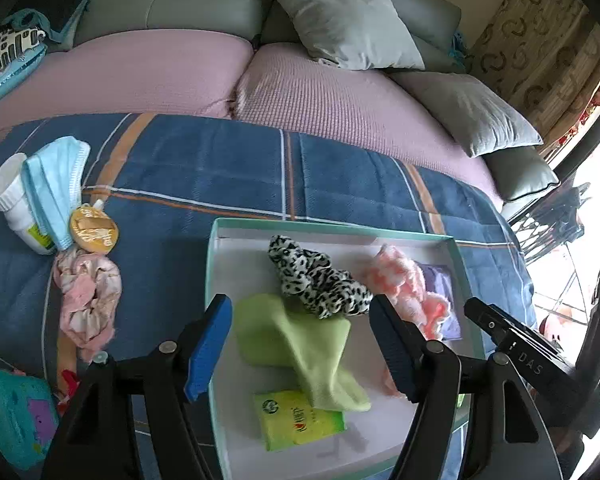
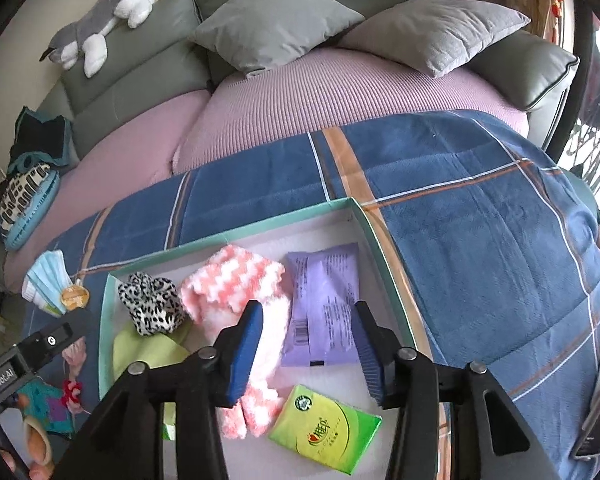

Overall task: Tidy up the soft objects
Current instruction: 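Open both grippers to drop the scrunchie and packet into the tray, then move both grippers back from the tray toward the item pile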

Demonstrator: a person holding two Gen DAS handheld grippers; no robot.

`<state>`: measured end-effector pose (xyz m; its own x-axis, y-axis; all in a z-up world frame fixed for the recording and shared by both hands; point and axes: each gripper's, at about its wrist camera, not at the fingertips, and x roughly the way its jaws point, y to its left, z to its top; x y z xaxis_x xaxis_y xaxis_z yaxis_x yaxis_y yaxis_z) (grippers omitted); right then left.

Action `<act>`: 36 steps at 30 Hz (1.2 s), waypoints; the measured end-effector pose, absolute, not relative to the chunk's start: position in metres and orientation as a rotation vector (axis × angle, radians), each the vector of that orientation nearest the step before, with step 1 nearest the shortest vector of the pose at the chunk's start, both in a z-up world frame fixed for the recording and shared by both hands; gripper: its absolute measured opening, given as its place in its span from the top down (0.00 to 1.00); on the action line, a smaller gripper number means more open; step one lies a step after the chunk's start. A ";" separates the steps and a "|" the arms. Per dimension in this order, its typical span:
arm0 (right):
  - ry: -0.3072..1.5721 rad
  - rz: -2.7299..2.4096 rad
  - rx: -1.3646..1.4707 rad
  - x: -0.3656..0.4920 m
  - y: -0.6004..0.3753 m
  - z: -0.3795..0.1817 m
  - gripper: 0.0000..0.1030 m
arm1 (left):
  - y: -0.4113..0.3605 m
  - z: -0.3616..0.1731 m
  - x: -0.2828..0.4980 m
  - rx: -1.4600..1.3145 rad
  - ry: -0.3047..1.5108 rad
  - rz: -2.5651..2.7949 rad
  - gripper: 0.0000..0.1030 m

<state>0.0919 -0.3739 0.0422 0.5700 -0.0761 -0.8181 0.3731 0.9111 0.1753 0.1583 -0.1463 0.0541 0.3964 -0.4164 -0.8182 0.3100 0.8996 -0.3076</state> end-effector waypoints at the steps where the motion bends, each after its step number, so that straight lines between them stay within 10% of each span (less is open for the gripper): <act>1: 0.933 -0.272 0.340 0.091 -0.372 0.043 0.46 | -0.146 0.054 0.157 -0.105 1.068 -0.460 0.29; 36: 0.961 -0.249 0.254 0.091 -0.352 0.039 0.00 | -0.109 0.046 0.155 -0.089 1.068 -0.335 0.14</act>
